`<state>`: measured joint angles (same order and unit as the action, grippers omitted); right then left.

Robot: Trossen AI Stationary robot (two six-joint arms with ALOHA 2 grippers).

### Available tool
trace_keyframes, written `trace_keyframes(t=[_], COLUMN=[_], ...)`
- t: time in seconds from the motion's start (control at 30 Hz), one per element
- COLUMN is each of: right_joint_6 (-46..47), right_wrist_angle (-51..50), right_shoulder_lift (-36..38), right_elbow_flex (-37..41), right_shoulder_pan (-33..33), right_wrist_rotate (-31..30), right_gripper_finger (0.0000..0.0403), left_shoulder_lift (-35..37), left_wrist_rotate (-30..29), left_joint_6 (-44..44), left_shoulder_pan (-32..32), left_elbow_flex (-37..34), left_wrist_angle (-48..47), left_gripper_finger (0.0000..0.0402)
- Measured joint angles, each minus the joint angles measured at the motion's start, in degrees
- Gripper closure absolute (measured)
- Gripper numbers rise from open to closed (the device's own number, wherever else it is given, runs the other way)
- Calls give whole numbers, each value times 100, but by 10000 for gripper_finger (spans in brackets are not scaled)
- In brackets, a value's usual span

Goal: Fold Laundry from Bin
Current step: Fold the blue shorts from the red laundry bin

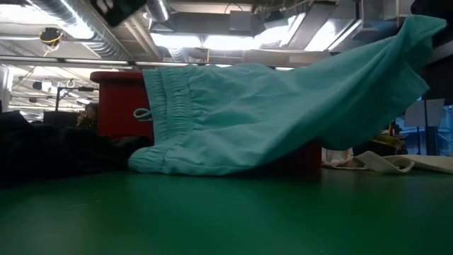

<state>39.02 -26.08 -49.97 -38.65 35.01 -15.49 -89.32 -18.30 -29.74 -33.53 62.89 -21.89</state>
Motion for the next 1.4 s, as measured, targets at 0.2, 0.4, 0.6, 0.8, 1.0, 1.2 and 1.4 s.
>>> trace_keyframes(t=[0.2,0.4,0.6,0.8,1.0,1.2,1.4], right_joint_6=[0,-2,-3,-22,-24,-26,-28], right_wrist_angle=[80,76,69,56,55,54,35], right_shoulder_lift=[-182,-199,-197,-199,-201,-201,-201], right_elbow_flex=[0,0,0,0,-2,-1,-2], right_shoulder_pan=[28,28,28,26,26,26,23], right_wrist_rotate=[12,46,48,50,50,50,50], right_gripper_finger=[403,403,403,403,403,403,403], left_shoulder_lift=[-415,-498,-511,-859,-1394,-1691,-1779], left_wrist_rotate=[29,-367,-620,-817,-1002,-937,-321], left_joint_6=[-138,212,518,820,1236,1237,1237], left_shoulder_pan=[312,611,842,995,1122,1373,1666], left_elbow_flex=[0,0,0,2,0,0,0], left_wrist_angle=[70,-12,-261,-520,-573,-575,-578], left_gripper_finger=[336,256,201,173,172,174,178])
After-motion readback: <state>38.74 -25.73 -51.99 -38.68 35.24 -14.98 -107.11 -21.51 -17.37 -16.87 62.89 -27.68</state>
